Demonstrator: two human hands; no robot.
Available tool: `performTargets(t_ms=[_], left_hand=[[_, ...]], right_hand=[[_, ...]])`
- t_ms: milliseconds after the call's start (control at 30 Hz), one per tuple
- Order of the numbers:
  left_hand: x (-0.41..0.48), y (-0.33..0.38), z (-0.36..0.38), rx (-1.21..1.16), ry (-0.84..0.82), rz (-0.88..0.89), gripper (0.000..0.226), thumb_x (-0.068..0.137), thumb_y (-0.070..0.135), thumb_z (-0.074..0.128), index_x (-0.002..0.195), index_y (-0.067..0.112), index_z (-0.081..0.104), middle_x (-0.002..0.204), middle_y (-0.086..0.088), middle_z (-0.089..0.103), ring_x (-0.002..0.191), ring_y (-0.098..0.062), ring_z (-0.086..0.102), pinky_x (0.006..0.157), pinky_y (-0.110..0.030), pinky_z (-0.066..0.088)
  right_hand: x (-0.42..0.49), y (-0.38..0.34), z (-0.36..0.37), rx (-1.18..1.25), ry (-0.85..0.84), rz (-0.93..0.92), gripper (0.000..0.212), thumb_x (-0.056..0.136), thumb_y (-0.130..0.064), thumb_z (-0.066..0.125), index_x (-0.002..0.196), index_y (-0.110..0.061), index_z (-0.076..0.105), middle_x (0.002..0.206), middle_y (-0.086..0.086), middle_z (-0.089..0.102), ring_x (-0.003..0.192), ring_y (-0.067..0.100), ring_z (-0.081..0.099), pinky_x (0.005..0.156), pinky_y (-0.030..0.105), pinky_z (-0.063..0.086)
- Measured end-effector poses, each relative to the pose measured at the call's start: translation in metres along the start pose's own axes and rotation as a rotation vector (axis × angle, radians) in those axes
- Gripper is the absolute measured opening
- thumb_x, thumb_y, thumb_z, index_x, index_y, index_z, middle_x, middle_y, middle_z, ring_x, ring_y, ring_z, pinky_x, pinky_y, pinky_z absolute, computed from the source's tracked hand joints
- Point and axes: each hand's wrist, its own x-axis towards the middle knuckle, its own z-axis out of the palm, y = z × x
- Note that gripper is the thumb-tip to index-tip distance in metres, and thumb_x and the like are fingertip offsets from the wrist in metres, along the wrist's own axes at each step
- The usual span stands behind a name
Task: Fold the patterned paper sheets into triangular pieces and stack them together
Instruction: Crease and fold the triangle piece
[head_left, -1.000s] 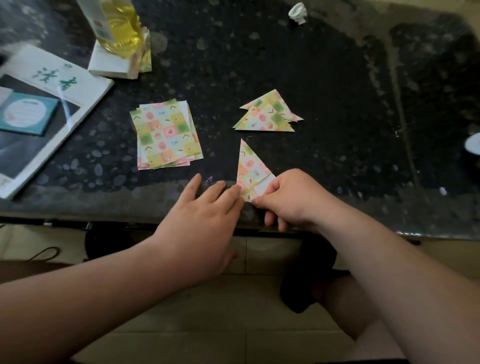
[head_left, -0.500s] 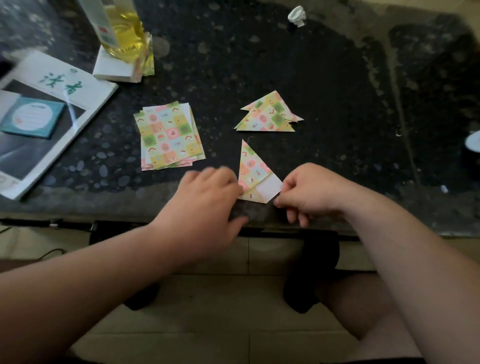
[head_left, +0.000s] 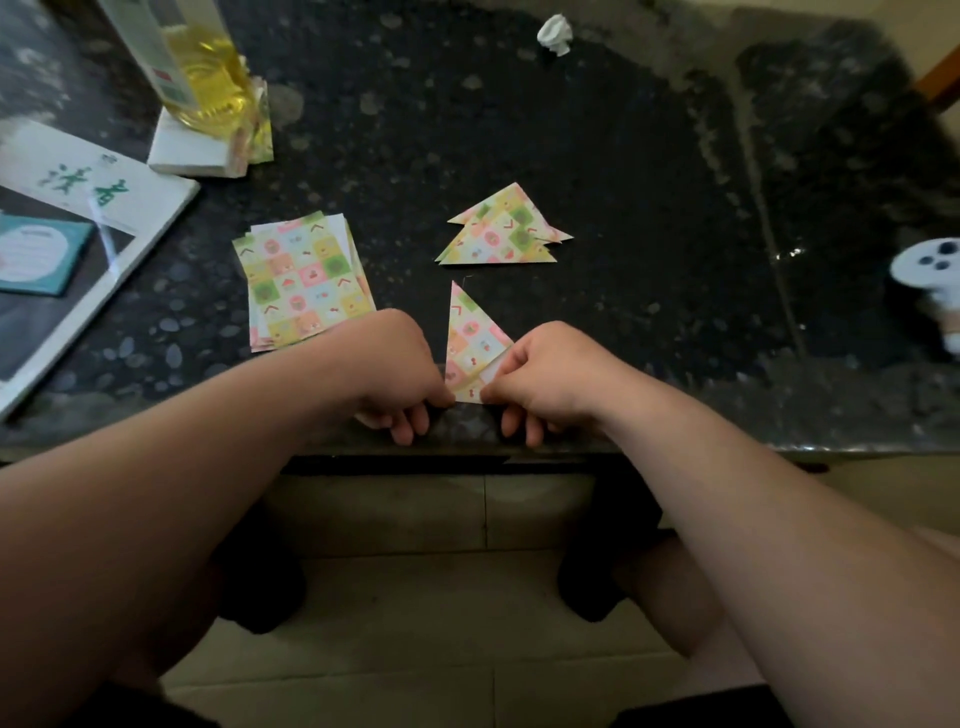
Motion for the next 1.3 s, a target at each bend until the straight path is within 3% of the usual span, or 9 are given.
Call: performTargets(t_ms=[267,467,600,733,933,1000,1100,1167,1300], left_hand=[[-0.004,-0.010,-0.007,-0.032,0.028,-0.034,0.021,0.099,0.018,0.066,0.088,-0.001,0.067,0.064,-0.012,0.073,0.052,-0.023,0.068,0.046,-0.028,0.049],[-0.007,-0.020,0.002,-0.058,0.167,0.081,0.020,0.095,0.033,0.070,0.088,0.015,0.068,0.067,-0.001,0.074,0.058,-0.016,0.072,0.051,-0.029,0.056],[-0.011,-0.022,0.015,0.143,0.375,0.308,0.014,0.090,0.041,0.073,0.089,0.032,0.063,0.088,0.013,0.064,0.082,-0.007,0.061,0.069,-0.026,0.051],[-0.008,-0.027,0.026,0.210,0.375,0.417,0.021,0.089,0.038,0.073,0.108,0.033,0.065,0.104,0.015,0.054,0.097,-0.010,0.056,0.088,-0.034,0.054],[-0.007,-0.031,0.023,0.145,0.368,0.401,0.041,0.088,0.035,0.077,0.126,0.034,0.061,0.116,0.017,0.047,0.099,-0.004,0.054,0.088,-0.021,0.047],[-0.007,-0.033,0.017,0.094,0.376,0.393,0.043,0.085,0.035,0.081,0.123,0.037,0.060,0.113,0.018,0.049,0.091,-0.002,0.055,0.079,-0.015,0.044],[-0.006,-0.037,0.006,-0.153,0.366,0.321,0.045,0.078,0.034,0.087,0.110,0.037,0.057,0.104,0.016,0.063,0.082,-0.004,0.065,0.072,-0.020,0.051],[-0.005,-0.040,0.002,-0.433,0.308,0.286,0.040,0.077,0.024,0.089,0.106,0.030,0.063,0.093,0.009,0.075,0.079,-0.011,0.072,0.073,-0.032,0.059],[-0.009,-0.035,0.002,-0.829,0.179,0.264,0.013,0.085,0.009,0.079,0.095,0.013,0.073,0.079,-0.002,0.076,0.073,-0.015,0.068,0.063,-0.027,0.053]], right_hand=[[-0.005,0.004,-0.006,-0.060,0.014,-0.013,0.015,0.098,-0.009,0.059,0.086,-0.012,0.068,0.065,0.003,0.075,0.049,0.014,0.068,0.043,0.023,0.047],[-0.005,0.007,-0.018,-0.204,0.520,-0.120,0.007,0.091,-0.028,0.070,0.093,-0.026,0.064,0.090,-0.008,0.066,0.083,0.011,0.064,0.066,0.027,0.051],[-0.006,-0.002,-0.001,-0.337,0.416,-0.067,0.052,0.082,-0.042,0.077,0.128,-0.024,0.057,0.118,-0.002,0.059,0.104,0.019,0.060,0.084,0.037,0.055],[-0.010,-0.010,0.010,-0.352,0.351,-0.001,0.066,0.076,-0.046,0.083,0.128,-0.023,0.051,0.118,0.000,0.057,0.100,0.020,0.058,0.079,0.038,0.055],[-0.002,-0.013,0.007,-0.269,0.261,0.020,0.015,0.082,-0.030,0.078,0.090,-0.021,0.069,0.090,0.001,0.069,0.080,0.018,0.064,0.065,0.032,0.055],[0.000,-0.010,0.004,-0.202,0.214,-0.018,0.008,0.088,-0.025,0.074,0.084,-0.018,0.072,0.082,-0.001,0.072,0.072,0.013,0.066,0.057,0.029,0.051],[-0.003,-0.003,0.002,0.227,0.108,-0.041,0.007,0.097,-0.017,0.067,0.092,-0.016,0.071,0.070,-0.001,0.068,0.052,0.006,0.055,0.044,0.021,0.038],[-0.005,0.001,0.000,0.502,0.050,-0.060,0.008,0.100,-0.012,0.064,0.097,-0.014,0.071,0.067,0.001,0.065,0.052,0.009,0.049,0.040,0.018,0.031],[-0.009,0.006,-0.002,0.700,-0.035,-0.107,0.007,0.099,-0.010,0.065,0.100,-0.012,0.071,0.066,0.001,0.066,0.054,0.009,0.050,0.042,0.018,0.029]])
